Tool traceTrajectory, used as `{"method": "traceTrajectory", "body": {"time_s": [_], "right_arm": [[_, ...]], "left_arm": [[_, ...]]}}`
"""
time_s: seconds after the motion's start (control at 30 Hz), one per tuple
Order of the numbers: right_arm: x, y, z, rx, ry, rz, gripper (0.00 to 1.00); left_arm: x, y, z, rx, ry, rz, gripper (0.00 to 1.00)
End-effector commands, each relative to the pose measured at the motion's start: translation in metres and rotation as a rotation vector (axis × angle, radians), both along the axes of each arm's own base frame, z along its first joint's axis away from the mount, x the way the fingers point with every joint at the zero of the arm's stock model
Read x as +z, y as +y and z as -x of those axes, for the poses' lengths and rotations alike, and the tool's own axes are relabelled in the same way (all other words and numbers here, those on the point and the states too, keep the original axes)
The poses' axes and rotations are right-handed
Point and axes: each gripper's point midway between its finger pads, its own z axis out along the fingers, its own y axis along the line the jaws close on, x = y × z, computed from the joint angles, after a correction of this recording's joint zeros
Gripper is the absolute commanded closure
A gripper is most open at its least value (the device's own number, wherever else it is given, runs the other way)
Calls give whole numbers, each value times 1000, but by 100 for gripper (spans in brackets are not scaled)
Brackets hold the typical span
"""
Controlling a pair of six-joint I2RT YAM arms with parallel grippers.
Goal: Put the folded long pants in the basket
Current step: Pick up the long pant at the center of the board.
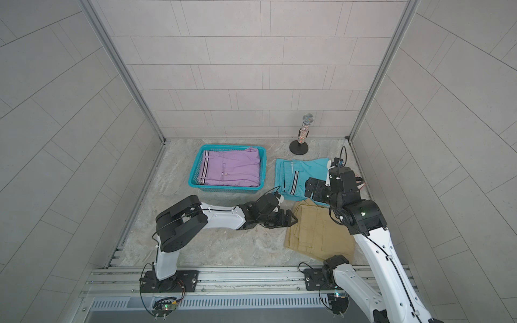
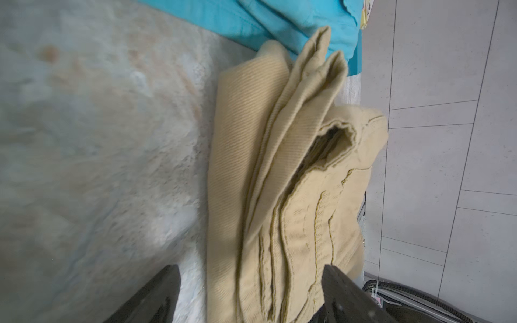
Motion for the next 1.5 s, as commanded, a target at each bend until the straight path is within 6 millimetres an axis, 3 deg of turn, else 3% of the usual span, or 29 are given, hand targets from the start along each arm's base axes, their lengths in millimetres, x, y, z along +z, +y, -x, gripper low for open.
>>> {"method": "traceTrajectory", "body": {"time_s": [0.0,0.07,0.1,0.13,0.2,0.27,0.37,0.47,0.57,0.67,0.77,0.93,1.07,1.3,1.37,1.47], "right_arm": [[2,2,0,4,-5,-21,1],[3,3,0,5,-5,-22,1],[2,2,0,4,-4,-21,1],[2,3,0,6,-3,-21,1],[0,3,0,8,1,-19,1],[-4,2,1,6,11,-17,1],[-16,4,1,12,40,-21,1],[-31,9,2,25,74,-44,1],[-52,19,4,50,118,-94,1],[-85,38,3,98,174,-193,3],[-131,61,6,143,278,-303,11],[-205,106,22,229,420,-374,10],[-234,152,29,344,493,-436,12],[-262,177,15,378,506,-402,15],[-269,184,12,391,522,-393,24],[-275,194,10,409,543,-392,57]], "left_arm": [[-77,26,30,-28,140,-214,19],[-89,23,34,-38,161,-227,31],[-96,24,35,-38,172,-237,44],[-100,25,36,-38,183,-243,59],[-105,29,37,-32,191,-254,100],[-100,37,36,-19,179,-248,100],[-78,65,31,27,145,-231,100],[-49,120,23,120,114,-205,100],[-31,195,24,232,128,-218,100],[-21,258,30,311,118,-274,100],[-14,296,39,368,96,-291,100],[-19,323,48,413,151,-261,100],[-37,326,53,414,215,-249,100],[-47,325,52,391,251,-278,100],[-50,325,52,388,265,-288,100],[-53,325,53,382,286,-292,100]]}}
